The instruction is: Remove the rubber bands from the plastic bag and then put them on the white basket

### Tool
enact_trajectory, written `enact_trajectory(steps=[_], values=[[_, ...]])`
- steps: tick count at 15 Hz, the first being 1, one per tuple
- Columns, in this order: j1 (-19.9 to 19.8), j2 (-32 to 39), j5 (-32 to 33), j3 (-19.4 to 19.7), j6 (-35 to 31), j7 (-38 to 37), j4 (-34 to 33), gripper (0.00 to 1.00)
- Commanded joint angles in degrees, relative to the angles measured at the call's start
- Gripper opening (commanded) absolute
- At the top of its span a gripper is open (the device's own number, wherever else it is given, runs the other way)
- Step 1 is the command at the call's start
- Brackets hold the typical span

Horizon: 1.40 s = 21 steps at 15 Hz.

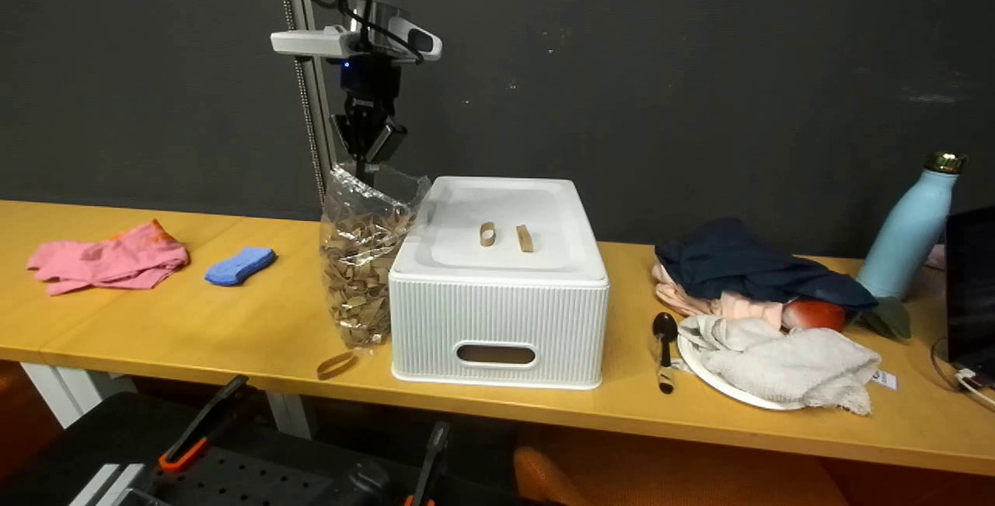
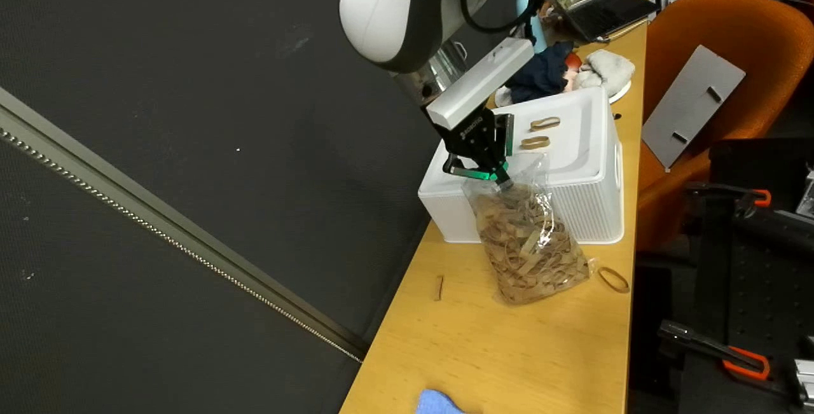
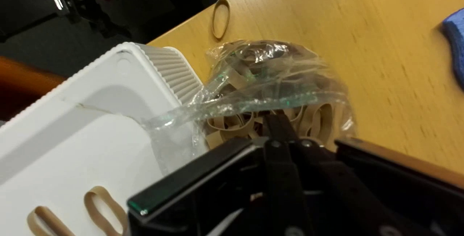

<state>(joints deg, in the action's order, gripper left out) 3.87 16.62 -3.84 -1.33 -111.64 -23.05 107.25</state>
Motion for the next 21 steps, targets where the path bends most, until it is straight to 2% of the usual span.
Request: enact_trajectory(steps=[1, 8, 12, 17, 21], values=[[0.5, -3.4, 3.2, 1.6, -1.3, -2.8, 3.9, 0.00], [0.1, -0.1, 9.0, 3.7, -7.9, -3.1, 4.4, 0.00], [1.2, 1.1, 8.5, 3.2, -12.5, -3.5, 5.0, 0.00], [3.1, -0.4, 7.3, 1.5, -14.6, -3.9, 7.4, 0.00], [3.0, 1.1, 6.9, 1.5, -16.8, -3.0, 8.0, 0.00]])
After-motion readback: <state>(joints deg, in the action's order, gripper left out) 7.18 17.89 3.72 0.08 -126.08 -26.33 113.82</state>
